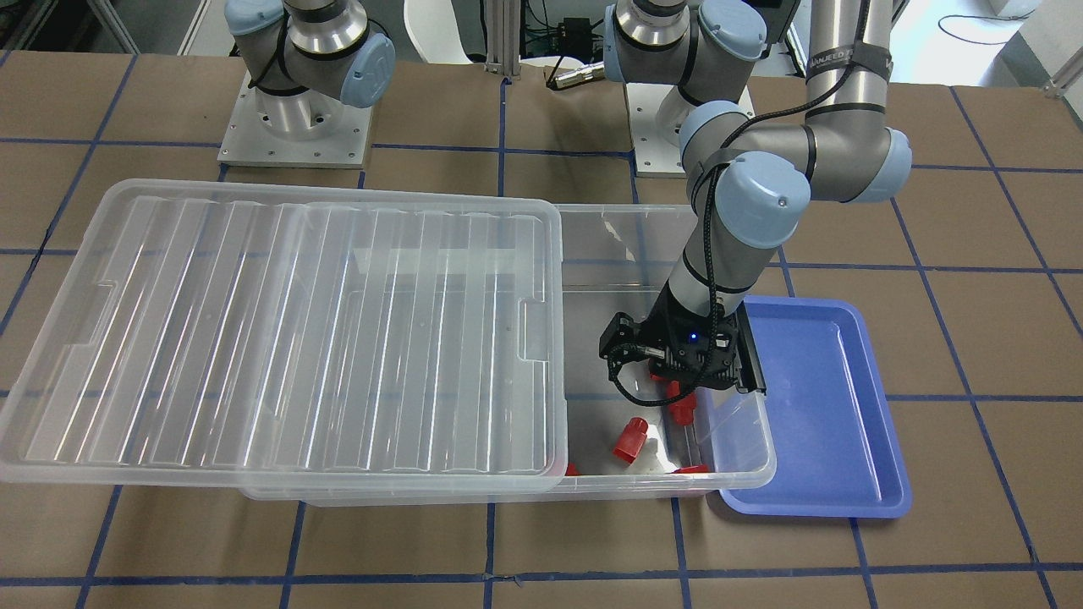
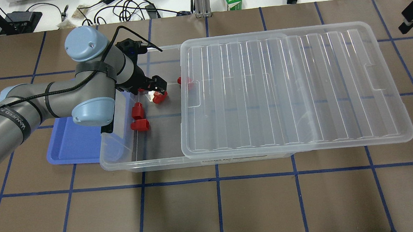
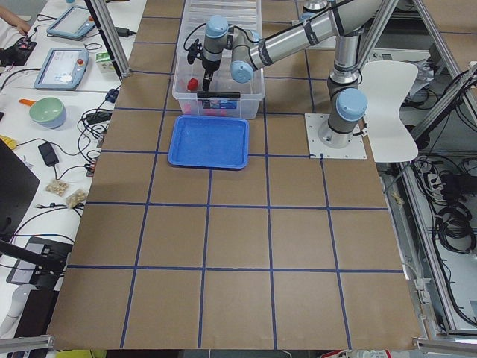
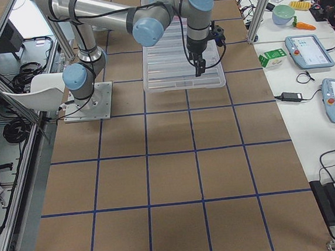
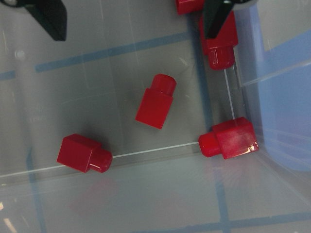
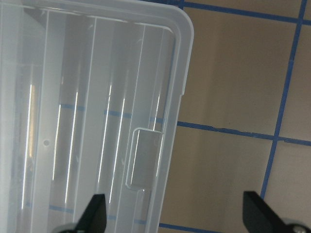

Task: Place red block in blue tray from box

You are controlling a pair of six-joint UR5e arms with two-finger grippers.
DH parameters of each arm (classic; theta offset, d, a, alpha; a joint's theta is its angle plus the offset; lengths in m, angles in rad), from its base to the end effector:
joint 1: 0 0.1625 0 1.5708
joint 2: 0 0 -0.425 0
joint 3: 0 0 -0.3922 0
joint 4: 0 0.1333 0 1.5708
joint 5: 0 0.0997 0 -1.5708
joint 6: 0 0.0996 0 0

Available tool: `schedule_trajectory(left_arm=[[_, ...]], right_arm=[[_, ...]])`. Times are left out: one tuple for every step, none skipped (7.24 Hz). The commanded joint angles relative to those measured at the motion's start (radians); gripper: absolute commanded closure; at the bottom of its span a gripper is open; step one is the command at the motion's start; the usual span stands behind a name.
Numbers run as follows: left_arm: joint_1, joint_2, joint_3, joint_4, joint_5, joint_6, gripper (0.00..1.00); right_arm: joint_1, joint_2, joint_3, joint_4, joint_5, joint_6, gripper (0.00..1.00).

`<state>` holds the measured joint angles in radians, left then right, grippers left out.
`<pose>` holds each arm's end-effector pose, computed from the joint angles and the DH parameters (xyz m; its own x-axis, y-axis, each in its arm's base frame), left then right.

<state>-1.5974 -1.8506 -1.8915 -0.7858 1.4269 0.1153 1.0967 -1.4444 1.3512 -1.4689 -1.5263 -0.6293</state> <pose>-0.1623 -0.5529 0.2707 -0.9790 0.1653 0.1189 0.1397 0.9701 -0.1984 -0.1253 -0.5459 0.5202 -0.9871 -0.1546 -0.0411 -0.1540 0.9879 -0.0191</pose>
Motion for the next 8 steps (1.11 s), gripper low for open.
schedule_trajectory(left_arm=[[-0.004,-0.036,-0.014,0.020,0.001,0.000,0.00],[-0.006,-0.047,-0.036,0.078,0.000,-0.002,0.00],[-0.004,-0.076,-0.055,0.156,-0.003,-0.005,0.00],[-0.004,-0.099,-0.055,0.177,-0.002,0.003,0.00],[-0.006,-0.113,-0.057,0.209,-0.002,0.003,0.00],[-0.004,-0.116,-0.057,0.224,-0.002,0.004,0.00],[-0.004,-0.131,-0.057,0.235,-0.003,0.017,0.00],[-0.004,-0.156,-0.057,0.291,-0.003,0.033,0.00]], right_arm=[[0.000,-0.059,-0.035,0.084,-0.003,0.054,0.00],[0.006,-0.065,-0.038,0.085,0.015,0.107,0.00],[0.070,-0.065,-0.040,0.084,0.008,0.210,0.00],[0.174,-0.065,-0.040,0.075,-0.001,0.327,0.00],[0.265,-0.063,-0.040,0.070,0.001,0.468,0.00],[0.357,-0.057,-0.038,0.071,0.001,0.568,0.00],[0.430,-0.044,-0.038,0.065,0.001,0.607,0.00],[0.463,-0.012,-0.040,0.009,0.000,0.609,0.00]])
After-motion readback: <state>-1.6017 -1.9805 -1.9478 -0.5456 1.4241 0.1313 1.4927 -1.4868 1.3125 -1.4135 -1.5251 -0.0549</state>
